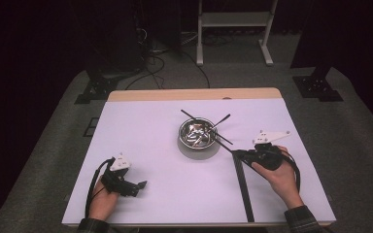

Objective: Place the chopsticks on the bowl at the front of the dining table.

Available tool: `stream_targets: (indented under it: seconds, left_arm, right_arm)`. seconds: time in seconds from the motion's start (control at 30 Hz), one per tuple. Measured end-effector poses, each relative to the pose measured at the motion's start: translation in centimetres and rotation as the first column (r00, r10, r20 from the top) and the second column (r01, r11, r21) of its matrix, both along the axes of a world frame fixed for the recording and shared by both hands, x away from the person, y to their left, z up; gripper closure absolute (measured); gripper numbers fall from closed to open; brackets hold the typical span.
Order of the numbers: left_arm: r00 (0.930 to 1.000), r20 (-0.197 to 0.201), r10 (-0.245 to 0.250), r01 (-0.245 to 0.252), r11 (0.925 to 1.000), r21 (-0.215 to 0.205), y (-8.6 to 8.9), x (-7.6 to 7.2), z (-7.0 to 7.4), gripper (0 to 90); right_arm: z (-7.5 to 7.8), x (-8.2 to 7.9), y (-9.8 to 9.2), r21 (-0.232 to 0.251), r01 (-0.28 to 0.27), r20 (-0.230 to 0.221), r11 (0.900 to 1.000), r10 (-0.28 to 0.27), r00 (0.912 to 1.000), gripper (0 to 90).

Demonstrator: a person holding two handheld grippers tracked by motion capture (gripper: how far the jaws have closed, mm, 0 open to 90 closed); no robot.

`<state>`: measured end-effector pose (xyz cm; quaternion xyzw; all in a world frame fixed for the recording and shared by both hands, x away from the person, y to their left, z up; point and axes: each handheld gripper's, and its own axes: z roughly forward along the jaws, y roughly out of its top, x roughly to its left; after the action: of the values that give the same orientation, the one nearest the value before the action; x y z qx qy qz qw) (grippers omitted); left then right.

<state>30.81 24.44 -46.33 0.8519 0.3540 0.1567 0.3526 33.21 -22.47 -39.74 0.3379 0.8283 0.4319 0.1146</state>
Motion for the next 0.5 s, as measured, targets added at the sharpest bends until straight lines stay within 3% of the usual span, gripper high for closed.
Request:
stream_targets:
  seconds: [0.5]
  left_arm:
    - [1.0000, 0.001, -0.001, 0.001, 1.0000, 0.000, 0.0, 0.0, 0.0, 0.0]
  right_arm:
    - [1.1, 1.6, 2.3, 0.007, -0.029, 0.009, 1.000, 0.028, 0.9996, 85.4]
